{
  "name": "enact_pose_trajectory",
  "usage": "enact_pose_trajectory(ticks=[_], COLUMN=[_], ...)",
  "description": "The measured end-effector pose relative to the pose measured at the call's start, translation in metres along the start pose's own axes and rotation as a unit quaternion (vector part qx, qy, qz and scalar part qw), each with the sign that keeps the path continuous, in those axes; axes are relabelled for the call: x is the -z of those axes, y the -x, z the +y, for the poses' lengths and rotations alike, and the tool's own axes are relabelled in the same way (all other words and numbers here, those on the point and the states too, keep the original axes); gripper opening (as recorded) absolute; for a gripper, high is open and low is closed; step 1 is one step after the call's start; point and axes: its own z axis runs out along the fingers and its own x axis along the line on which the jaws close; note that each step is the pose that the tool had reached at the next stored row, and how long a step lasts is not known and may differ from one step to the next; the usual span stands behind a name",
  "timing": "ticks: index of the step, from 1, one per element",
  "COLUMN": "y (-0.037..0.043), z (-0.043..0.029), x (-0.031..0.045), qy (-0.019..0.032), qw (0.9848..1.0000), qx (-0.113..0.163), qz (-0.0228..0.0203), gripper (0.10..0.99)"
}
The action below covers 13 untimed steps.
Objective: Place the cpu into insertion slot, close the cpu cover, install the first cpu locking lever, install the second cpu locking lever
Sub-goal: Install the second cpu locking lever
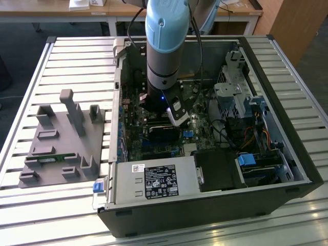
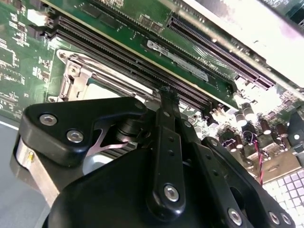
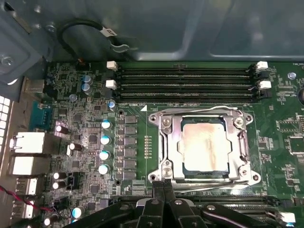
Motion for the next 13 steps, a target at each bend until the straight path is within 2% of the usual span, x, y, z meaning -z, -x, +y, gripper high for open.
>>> enact_pose_trajectory(ticks=[13], y=[-0.003], z=[-0.0001], x=[-0.0043], qy=[0.014], qw=[0.9999], qx=[0.0], qz=[0.0002], gripper=[0.106])
